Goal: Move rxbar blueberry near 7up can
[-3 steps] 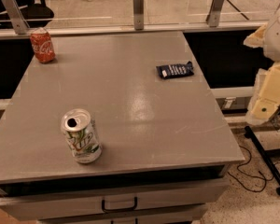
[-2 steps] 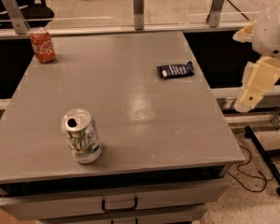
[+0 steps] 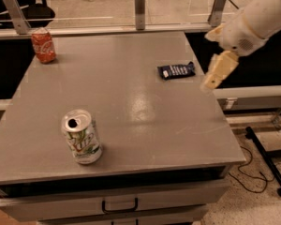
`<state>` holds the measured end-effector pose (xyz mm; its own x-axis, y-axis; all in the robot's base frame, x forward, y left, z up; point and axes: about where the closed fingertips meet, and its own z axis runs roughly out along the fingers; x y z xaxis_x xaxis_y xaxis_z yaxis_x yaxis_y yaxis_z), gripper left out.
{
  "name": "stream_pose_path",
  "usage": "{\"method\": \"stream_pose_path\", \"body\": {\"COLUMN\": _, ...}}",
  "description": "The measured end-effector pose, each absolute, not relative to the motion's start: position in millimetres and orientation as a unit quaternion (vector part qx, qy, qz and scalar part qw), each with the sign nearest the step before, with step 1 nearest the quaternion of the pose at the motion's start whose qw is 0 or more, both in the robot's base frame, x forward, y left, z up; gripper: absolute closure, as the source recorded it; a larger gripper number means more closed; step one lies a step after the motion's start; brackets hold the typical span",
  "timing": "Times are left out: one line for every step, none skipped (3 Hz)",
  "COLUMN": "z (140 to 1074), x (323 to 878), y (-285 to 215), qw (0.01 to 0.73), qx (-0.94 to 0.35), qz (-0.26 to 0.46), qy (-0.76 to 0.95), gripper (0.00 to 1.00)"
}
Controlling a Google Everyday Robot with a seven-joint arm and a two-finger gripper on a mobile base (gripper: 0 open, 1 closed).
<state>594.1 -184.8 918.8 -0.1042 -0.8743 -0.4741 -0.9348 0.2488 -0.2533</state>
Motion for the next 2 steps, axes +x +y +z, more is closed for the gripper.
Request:
{"method": "stream_pose_path", "body": {"z": 888, "x": 637, "y": -164, "qw": 0.287, "qx": -0.594, "qz": 0.089, "qy": 0.746, "gripper": 0.00}}
{"method": "stream_pose_path", "body": {"z": 857, "x": 670, "y": -154, "qw": 0.285, "qx": -0.570, "qz": 0.113, "qy": 0.762, "gripper": 0.00}}
